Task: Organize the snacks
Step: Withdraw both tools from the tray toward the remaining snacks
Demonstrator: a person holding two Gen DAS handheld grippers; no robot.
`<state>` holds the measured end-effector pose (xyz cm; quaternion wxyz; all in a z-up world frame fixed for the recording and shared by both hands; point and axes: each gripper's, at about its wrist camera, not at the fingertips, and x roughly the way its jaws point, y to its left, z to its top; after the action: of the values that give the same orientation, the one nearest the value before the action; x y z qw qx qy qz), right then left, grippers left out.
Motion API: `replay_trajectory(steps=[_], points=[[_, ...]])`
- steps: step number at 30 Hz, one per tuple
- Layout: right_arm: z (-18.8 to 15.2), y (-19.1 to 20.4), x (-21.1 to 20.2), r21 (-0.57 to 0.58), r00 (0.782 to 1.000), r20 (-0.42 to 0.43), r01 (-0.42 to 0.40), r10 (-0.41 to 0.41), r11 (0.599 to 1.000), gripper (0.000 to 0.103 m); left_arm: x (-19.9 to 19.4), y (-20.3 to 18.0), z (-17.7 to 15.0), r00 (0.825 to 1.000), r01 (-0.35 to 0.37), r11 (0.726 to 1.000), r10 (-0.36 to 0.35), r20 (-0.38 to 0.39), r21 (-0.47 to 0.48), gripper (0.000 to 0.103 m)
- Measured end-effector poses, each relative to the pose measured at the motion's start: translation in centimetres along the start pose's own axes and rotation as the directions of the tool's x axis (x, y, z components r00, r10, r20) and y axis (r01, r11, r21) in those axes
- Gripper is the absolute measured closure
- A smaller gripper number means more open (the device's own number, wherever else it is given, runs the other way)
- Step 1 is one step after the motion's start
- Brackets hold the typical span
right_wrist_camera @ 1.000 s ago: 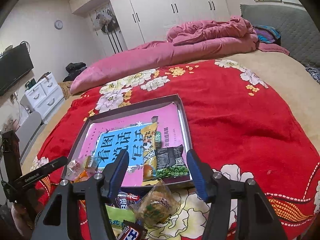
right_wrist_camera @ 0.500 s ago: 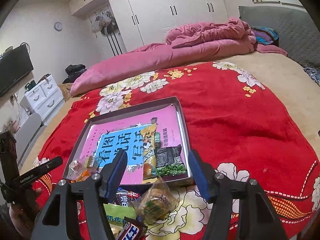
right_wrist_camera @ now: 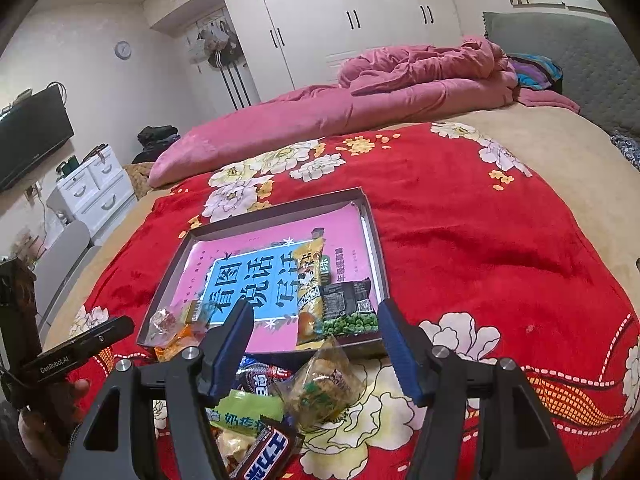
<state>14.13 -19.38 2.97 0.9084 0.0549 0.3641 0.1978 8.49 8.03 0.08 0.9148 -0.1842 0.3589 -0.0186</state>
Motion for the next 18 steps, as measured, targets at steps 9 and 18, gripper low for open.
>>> replay_trajectory(steps=[9, 18], points=[[-0.8, 0.3, -0.7, -0.016, 1.0, -0.015, 0.0, 0.0, 1.0, 0.038, -0.3, -1.1, -0.8, 1.0, 0.013, 1.0, -0.013, -0.019, 0.017, 0.028], [-1.8, 0.7, -1.1, -0.03, 0.999, -0.042, -0.013, 0.011, 0.999, 0.037, -0.8, -1.7, -1.5, 0.999, 0.018, 1.0, -0.017, -0.041, 0.025, 0.028]])
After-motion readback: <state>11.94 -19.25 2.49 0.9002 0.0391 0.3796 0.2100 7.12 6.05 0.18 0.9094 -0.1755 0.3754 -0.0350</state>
